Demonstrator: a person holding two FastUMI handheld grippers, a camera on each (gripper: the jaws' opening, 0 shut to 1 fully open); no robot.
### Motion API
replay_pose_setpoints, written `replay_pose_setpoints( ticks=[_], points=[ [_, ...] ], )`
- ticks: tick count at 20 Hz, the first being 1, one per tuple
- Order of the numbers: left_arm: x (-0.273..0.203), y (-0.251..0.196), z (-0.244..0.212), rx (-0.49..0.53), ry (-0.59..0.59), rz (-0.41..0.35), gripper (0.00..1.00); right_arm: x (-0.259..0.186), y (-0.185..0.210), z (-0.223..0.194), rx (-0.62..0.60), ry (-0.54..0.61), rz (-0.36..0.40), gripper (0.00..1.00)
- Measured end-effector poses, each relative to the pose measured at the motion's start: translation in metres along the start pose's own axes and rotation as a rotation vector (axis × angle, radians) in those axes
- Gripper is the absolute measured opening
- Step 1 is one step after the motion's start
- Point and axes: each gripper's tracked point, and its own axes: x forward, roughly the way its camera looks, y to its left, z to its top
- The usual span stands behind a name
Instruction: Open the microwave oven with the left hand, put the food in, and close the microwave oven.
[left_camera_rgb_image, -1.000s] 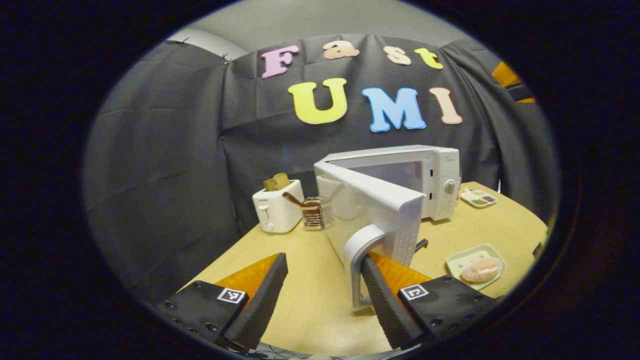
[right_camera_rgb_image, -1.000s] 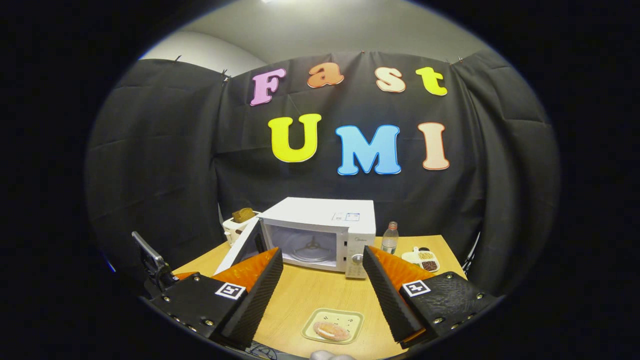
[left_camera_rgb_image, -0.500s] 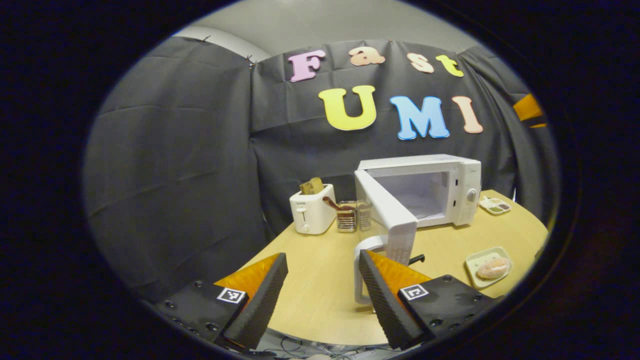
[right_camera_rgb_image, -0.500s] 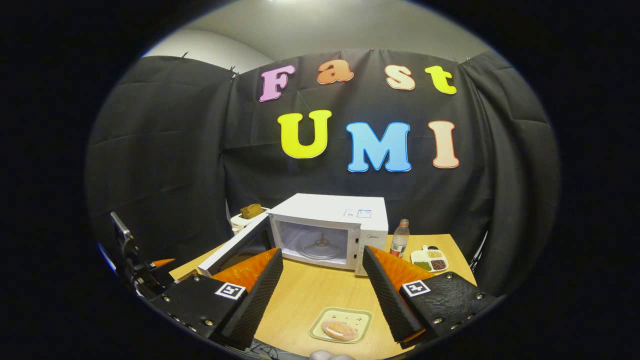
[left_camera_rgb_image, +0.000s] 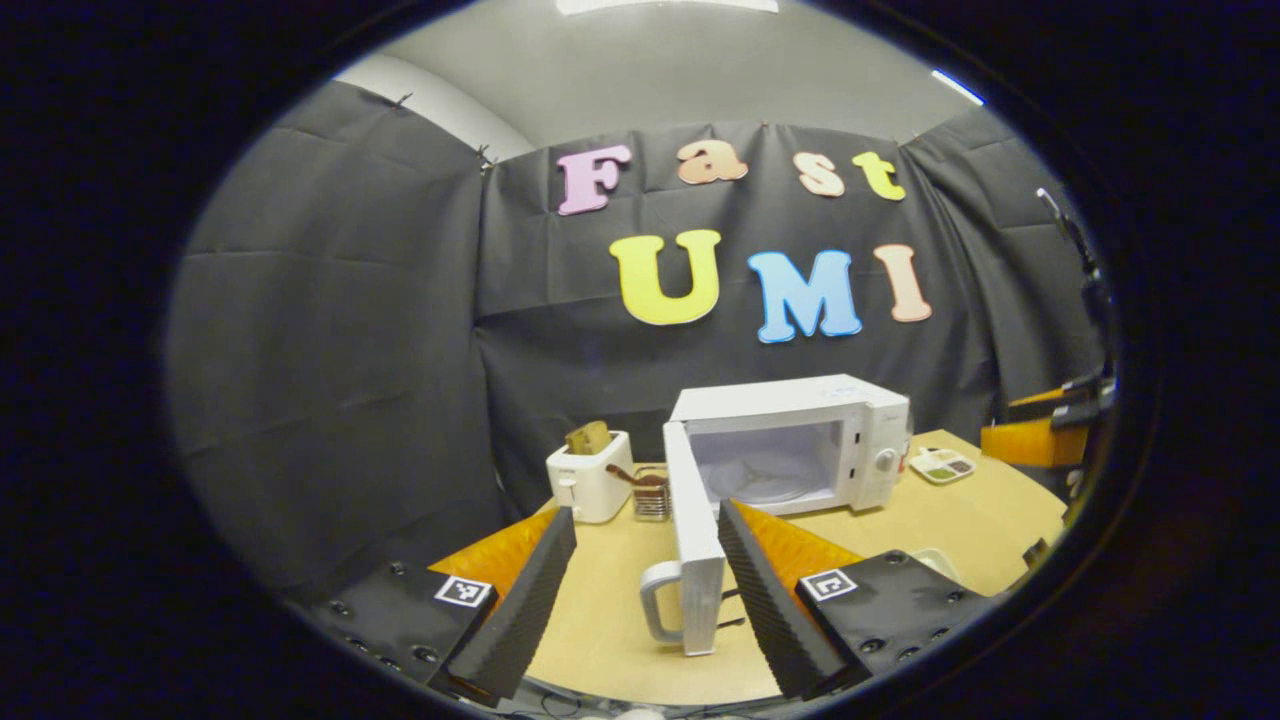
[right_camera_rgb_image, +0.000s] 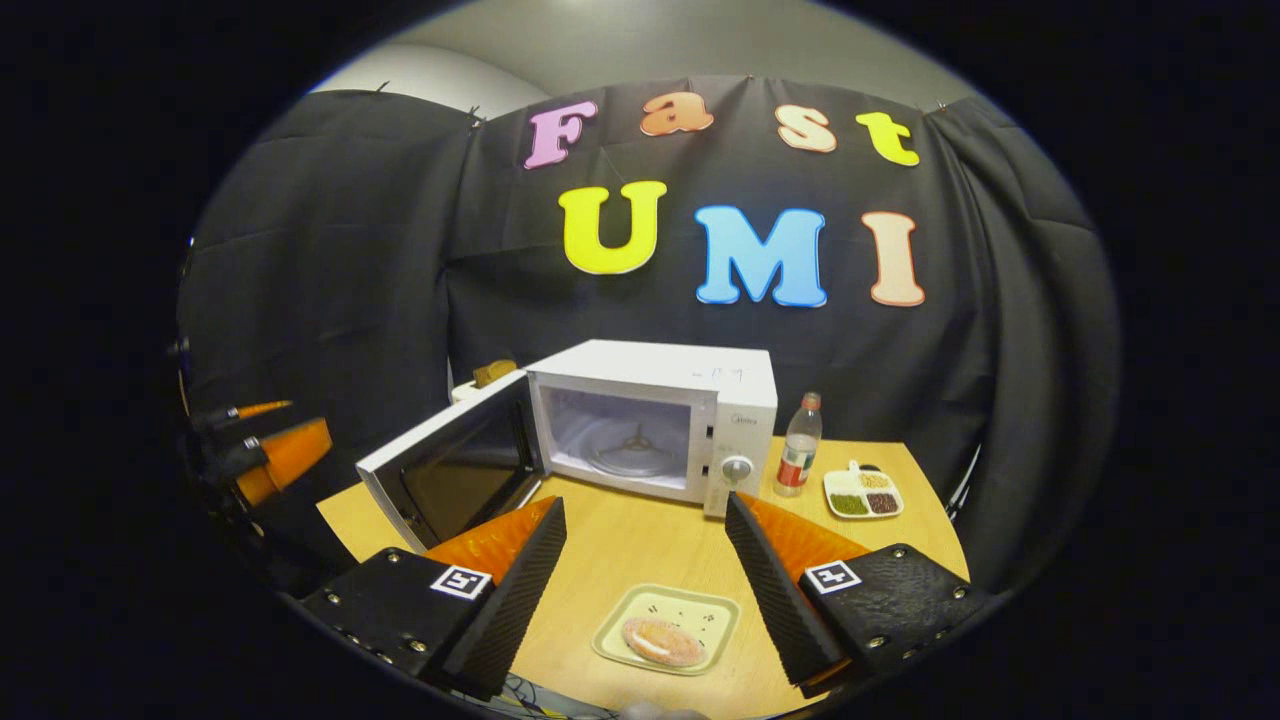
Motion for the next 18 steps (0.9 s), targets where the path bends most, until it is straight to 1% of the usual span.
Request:
replay_pose_setpoints(
  ticks=[2, 5, 6, 8, 9, 10, 11, 13, 16, 18],
  points=[
    [0.004, -0.015, 0.017, -0.002, -0.019, -0.030, 1.00, 0.004, -0.005, -0.042, -0.050, 0.065, -0.003, 0.98],
    [0.016, -0.033, 0.034, -0.024, -0.034, -0.066, 1.00, 0.014, -0.007, -0.104, -0.163, 0.167, 0.022, 0.98],
    [0.020, -0.037, 0.038, -0.026, -0.039, -0.069, 1.00, 0.019, -0.007, -0.124, -0.199, 0.193, 0.045, 0.98],
    [0.028, -0.044, 0.046, -0.025, -0.048, -0.075, 1.00, 0.030, -0.008, -0.157, -0.281, 0.243, 0.071, 0.98],
    [0.030, -0.047, 0.049, -0.024, -0.048, -0.078, 1.00, 0.037, -0.009, -0.167, -0.311, 0.247, 0.083, 0.99],
    [0.033, -0.049, 0.052, -0.025, -0.051, -0.079, 1.00, 0.041, -0.007, -0.179, -0.345, 0.267, 0.101, 0.97],
    [0.035, -0.051, 0.054, -0.026, -0.052, -0.079, 1.00, 0.046, -0.006, -0.188, -0.387, 0.284, 0.118, 0.95],
    [0.038, -0.054, 0.057, -0.028, -0.054, -0.079, 0.99, 0.056, -0.004, -0.195, -0.451, 0.291, 0.145, 0.96],
    [0.041, -0.054, 0.060, -0.028, -0.057, -0.068, 0.99, 0.068, 0.000, -0.203, -0.483, 0.309, 0.174, 0.96],
    [0.044, -0.051, 0.063, -0.036, -0.059, -0.060, 0.99, 0.075, -0.001, -0.203, -0.500, 0.317, 0.178, 0.96]
  ],
)
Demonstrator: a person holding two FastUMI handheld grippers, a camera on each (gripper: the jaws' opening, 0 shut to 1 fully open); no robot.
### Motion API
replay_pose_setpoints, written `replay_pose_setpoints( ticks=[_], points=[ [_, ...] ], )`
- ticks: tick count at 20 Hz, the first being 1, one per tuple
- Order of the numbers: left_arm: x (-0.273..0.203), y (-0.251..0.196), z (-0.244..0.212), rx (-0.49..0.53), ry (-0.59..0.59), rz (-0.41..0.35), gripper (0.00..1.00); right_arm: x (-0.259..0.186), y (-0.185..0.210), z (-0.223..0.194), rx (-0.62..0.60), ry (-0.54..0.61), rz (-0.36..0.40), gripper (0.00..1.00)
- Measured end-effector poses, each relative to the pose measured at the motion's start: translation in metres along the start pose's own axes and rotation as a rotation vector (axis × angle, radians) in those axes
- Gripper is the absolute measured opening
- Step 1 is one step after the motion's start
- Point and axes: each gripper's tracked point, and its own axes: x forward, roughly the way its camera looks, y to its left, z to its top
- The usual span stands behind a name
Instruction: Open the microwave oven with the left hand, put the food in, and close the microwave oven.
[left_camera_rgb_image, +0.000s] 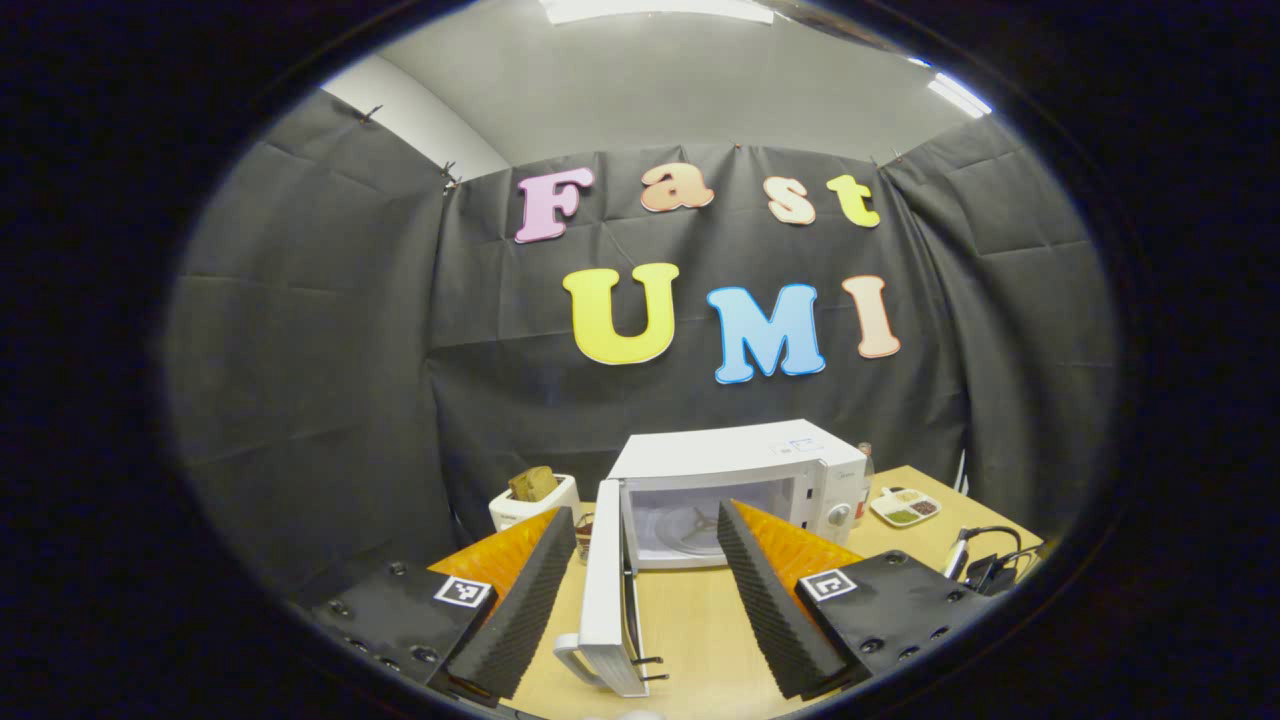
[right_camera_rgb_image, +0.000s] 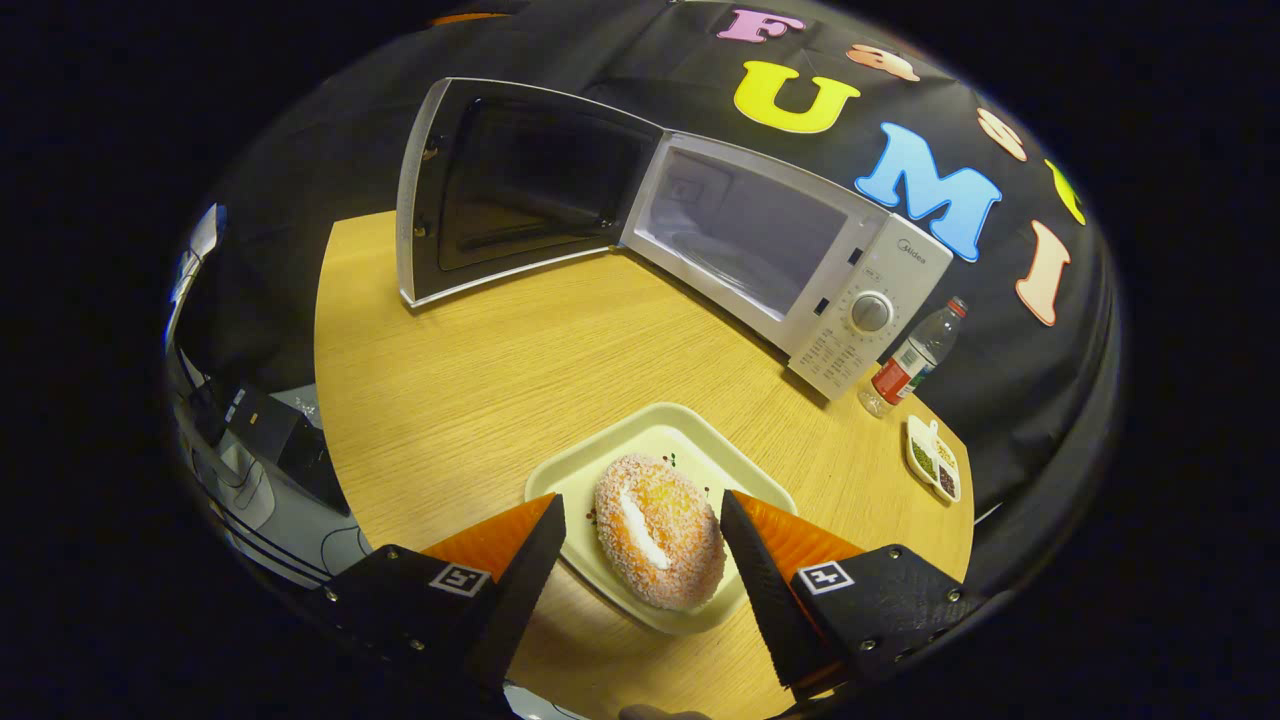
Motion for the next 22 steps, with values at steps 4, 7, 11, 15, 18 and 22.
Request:
replay_pose_setpoints(
  ticks=[4, 7, 11, 15, 18, 22],
  points=[
    [0.007, 0.011, 0.003, 0.009, -0.006, 0.027, 0.96, 0.015, -0.009, -0.004, 0.021, 0.028, 0.012, 0.96],
    [0.012, 0.017, 0.001, 0.005, 0.001, 0.040, 1.00, 0.024, -0.006, -0.005, 0.019, 0.051, 0.033, 0.82],
    [0.021, 0.021, 0.002, 0.009, 0.002, 0.041, 0.99, 0.018, -0.006, -0.007, 0.057, 0.083, 0.076, 0.74],
    [0.032, 0.019, 0.004, 0.008, -0.001, 0.028, 0.99, 0.021, -0.007, -0.006, 0.121, 0.133, 0.115, 0.66],
    [0.036, 0.020, 0.006, 0.008, -0.004, 0.021, 0.96, 0.014, -0.009, 0.008, 0.182, 0.122, 0.121, 0.66],
    [0.037, 0.030, 0.012, 0.008, -0.015, 0.022, 0.99, 0.004, -0.018, 0.064, 0.304, 0.041, 0.126, 0.66]
  ],
)
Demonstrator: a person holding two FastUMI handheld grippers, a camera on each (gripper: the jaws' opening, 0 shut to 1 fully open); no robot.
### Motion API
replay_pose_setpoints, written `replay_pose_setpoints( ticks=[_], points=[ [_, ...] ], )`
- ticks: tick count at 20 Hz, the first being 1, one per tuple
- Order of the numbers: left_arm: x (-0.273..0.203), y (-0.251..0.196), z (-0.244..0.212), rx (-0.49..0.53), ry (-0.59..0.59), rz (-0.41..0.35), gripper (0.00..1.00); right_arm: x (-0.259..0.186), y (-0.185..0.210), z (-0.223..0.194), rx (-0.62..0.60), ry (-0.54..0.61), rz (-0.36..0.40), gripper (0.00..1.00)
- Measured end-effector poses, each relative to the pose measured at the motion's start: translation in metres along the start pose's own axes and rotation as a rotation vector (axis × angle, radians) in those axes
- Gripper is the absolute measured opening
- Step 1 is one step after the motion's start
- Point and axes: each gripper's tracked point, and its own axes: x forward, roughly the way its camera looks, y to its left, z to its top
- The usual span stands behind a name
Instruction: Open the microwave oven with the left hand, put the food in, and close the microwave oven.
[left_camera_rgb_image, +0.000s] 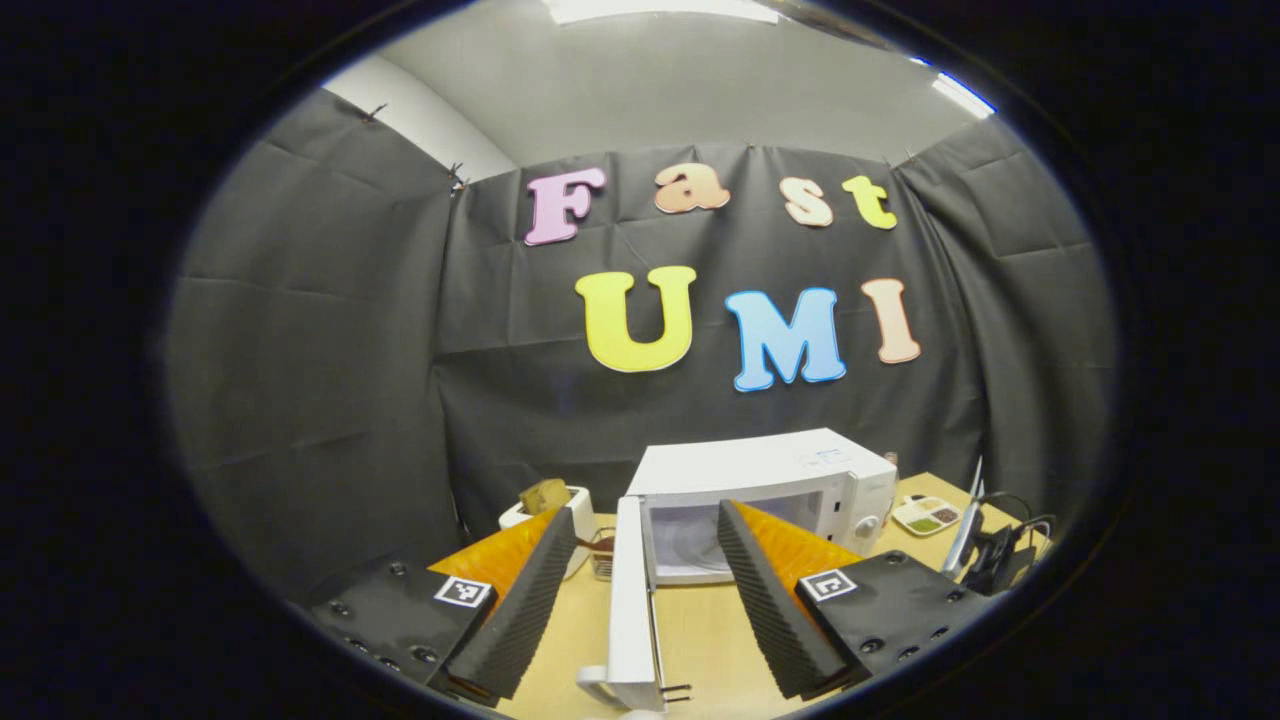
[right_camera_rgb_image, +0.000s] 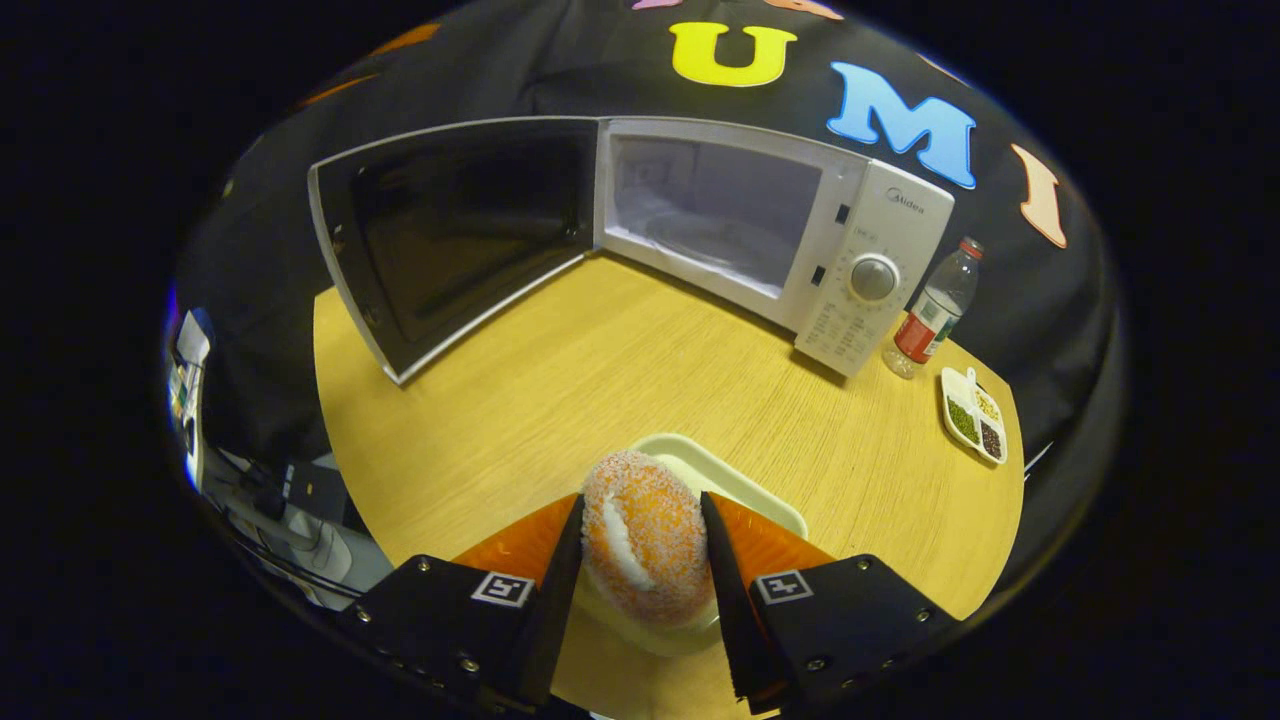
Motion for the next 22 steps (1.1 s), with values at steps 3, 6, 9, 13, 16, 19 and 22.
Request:
replay_pose_setpoints(
  ticks=[3, 6, 9, 13, 16, 19, 22],
  points=[
    [0.001, 0.008, -0.001, -0.006, 0.001, 0.004, 1.00, 0.006, 0.011, 0.057, 0.141, -0.085, 0.040, 0.65],
    [0.002, 0.012, -0.007, -0.012, 0.008, -0.002, 0.96, 0.029, 0.017, 0.108, 0.278, -0.166, 0.054, 0.66],
    [0.001, 0.016, -0.015, 0.009, 0.021, -0.012, 1.00, 0.060, 0.013, 0.150, 0.396, -0.239, 0.033, 0.65],
    [0.007, 0.016, -0.018, 0.028, 0.031, -0.042, 1.00, 0.106, -0.001, 0.192, 0.538, -0.340, -0.033, 0.65],
    [0.013, 0.017, -0.024, 0.029, 0.031, -0.045, 0.99, 0.141, -0.017, 0.219, 0.663, -0.410, -0.106, 0.65],
    [0.014, 0.017, -0.040, 0.032, 0.042, -0.041, 0.96, 0.174, -0.041, 0.241, 0.761, -0.478, -0.206, 0.65],
    [0.017, 0.022, -0.055, 0.047, 0.061, -0.034, 0.96, 0.207, -0.060, 0.244, 0.882, -0.487, -0.291, 0.65]
  ],
)
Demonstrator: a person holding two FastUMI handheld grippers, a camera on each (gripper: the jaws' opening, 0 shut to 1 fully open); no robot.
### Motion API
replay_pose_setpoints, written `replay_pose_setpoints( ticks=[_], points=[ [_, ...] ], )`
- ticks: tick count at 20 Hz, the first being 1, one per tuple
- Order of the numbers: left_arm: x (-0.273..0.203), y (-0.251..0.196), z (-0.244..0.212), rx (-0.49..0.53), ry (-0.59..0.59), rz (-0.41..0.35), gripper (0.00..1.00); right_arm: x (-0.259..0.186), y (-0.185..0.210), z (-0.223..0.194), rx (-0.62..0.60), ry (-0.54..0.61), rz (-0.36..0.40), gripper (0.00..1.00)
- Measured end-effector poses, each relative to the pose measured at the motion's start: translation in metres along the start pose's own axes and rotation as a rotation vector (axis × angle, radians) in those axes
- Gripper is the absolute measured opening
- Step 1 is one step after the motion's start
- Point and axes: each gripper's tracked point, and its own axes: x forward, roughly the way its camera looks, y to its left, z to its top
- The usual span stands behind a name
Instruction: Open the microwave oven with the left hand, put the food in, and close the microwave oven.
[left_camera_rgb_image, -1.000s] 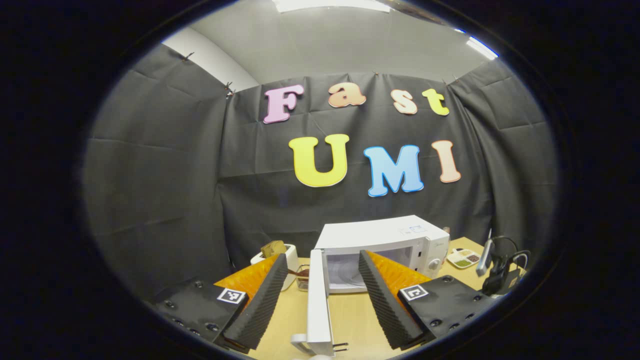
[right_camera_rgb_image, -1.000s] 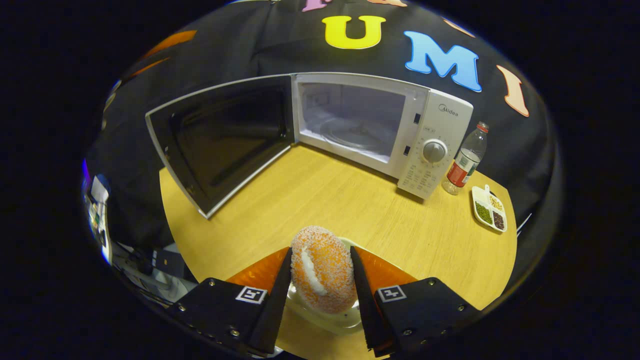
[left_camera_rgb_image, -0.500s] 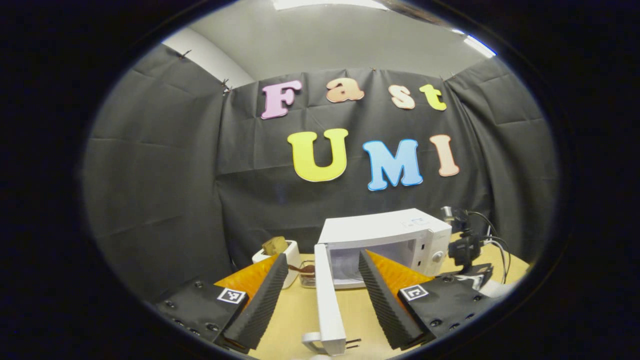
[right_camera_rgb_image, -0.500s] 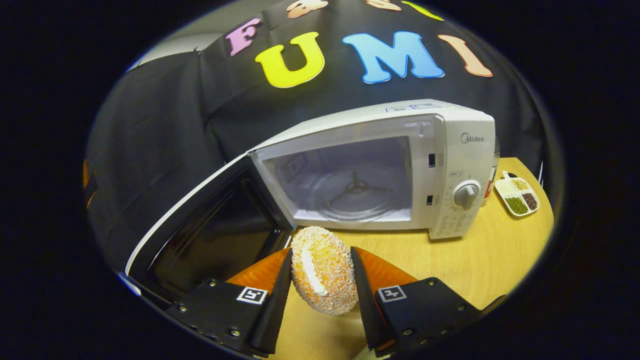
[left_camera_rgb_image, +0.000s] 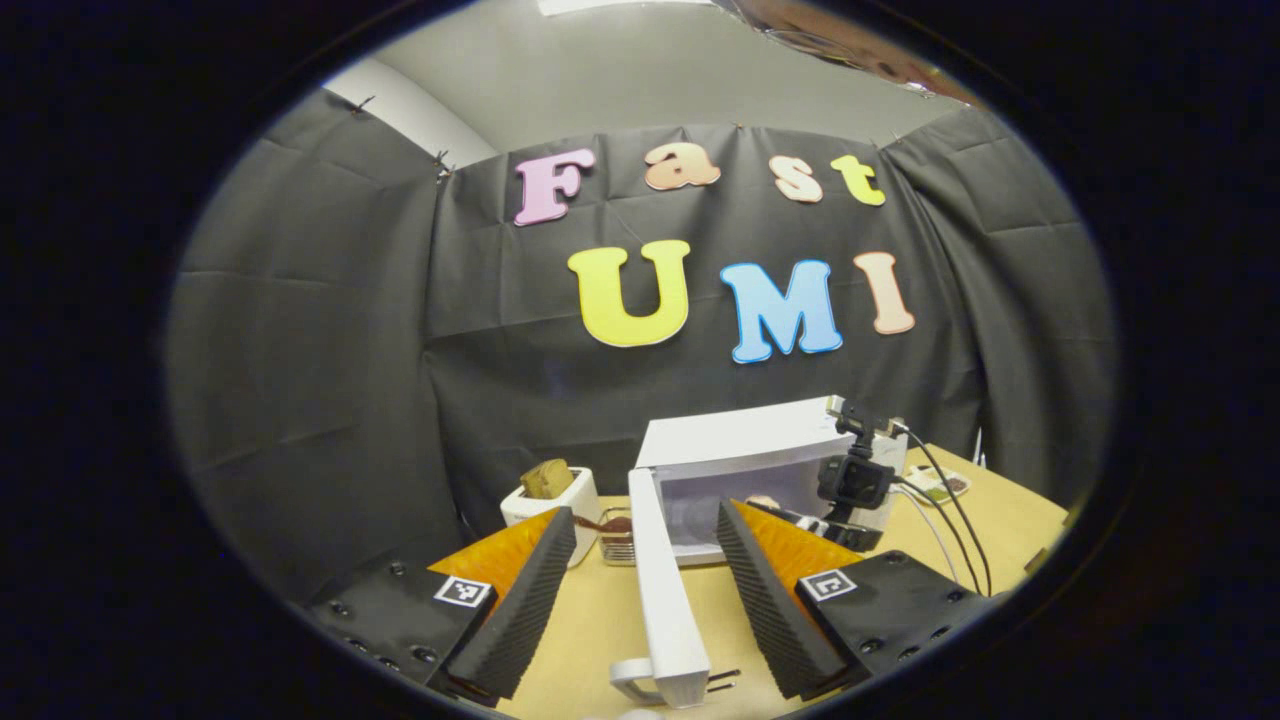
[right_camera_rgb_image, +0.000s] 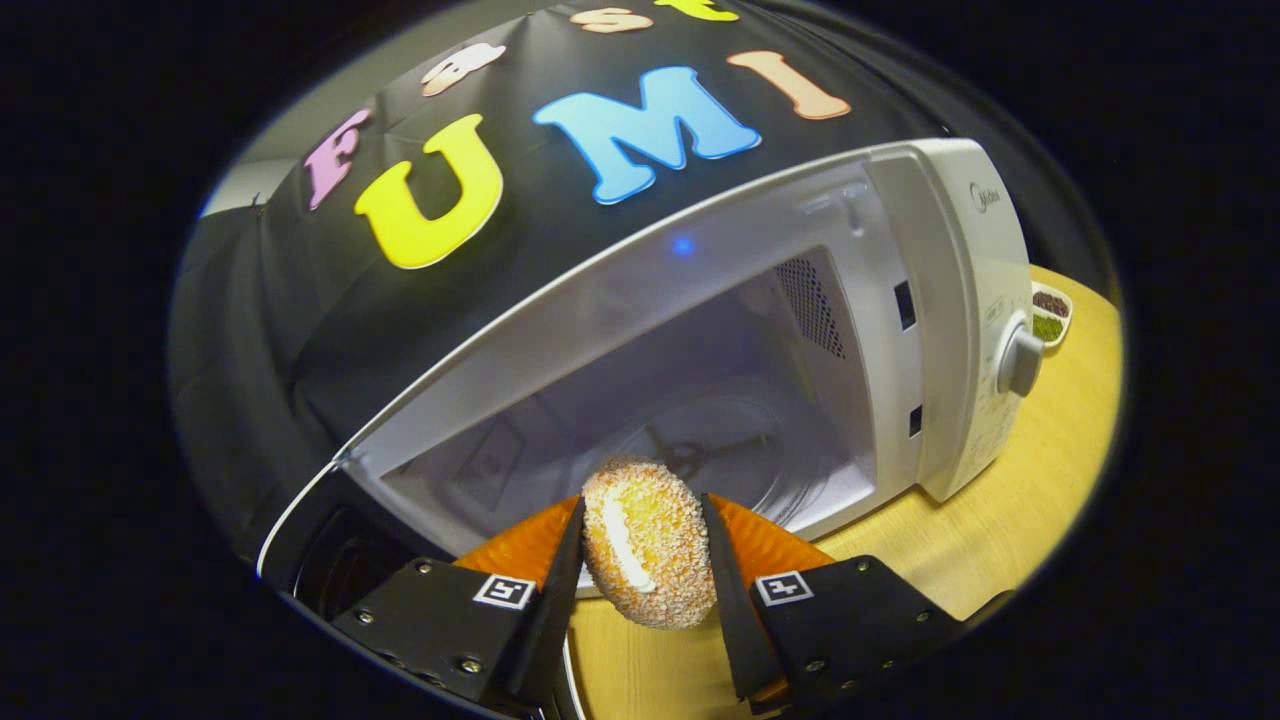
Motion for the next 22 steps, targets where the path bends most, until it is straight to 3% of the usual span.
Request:
replay_pose_setpoints(
  ticks=[3, 6, 7, 8, 9, 10, 11, 12, 17, 22],
  points=[
    [0.001, 0.010, -0.013, 0.010, 0.020, 0.018, 0.92, 0.028, -0.012, 0.005, 0.011, -0.057, -0.081, 0.65],
    [-0.002, 0.019, -0.014, 0.034, 0.005, 0.048, 1.00, 0.043, -0.010, 0.010, 0.015, -0.124, -0.128, 0.66],
    [-0.003, 0.021, -0.012, 0.034, -0.002, 0.056, 0.96, 0.050, -0.008, 0.005, 0.013, -0.109, -0.121, 0.67],
    [-0.003, 0.021, -0.011, 0.030, -0.003, 0.058, 1.00, 0.052, -0.006, 0.002, 0.013, -0.089, -0.119, 0.72],
    [-0.003, 0.018, -0.010, 0.026, -0.007, 0.053, 0.92, 0.052, -0.010, -0.003, 0.021, -0.067, -0.132, 0.76],
    [-0.003, 0.018, -0.008, 0.027, -0.015, 0.053, 0.92, 0.050, -0.012, -0.005, 0.023, -0.046, -0.134, 0.79],
    [-0.004, 0.019, -0.008, 0.033, -0.013, 0.058, 0.94, 0.050, -0.014, -0.004, 0.018, -0.052, -0.139, 0.92],
    [-0.006, 0.022, -0.009, 0.035, -0.013, 0.064, 0.96, 0.047, -0.017, 0.001, 0.006, -0.062, -0.136, 0.96],
    [-0.012, 0.032, -0.007, 0.029, -0.014, 0.098, 0.99, 0.019, -0.004, 0.017, -0.038, -0.060, -0.091, 0.96],
    [-0.028, 0.054, -0.010, 0.068, -0.020, 0.142, 0.96, -0.062, 0.012, 0.068, -0.138, -0.107, -0.001, 0.96]
  ],
)
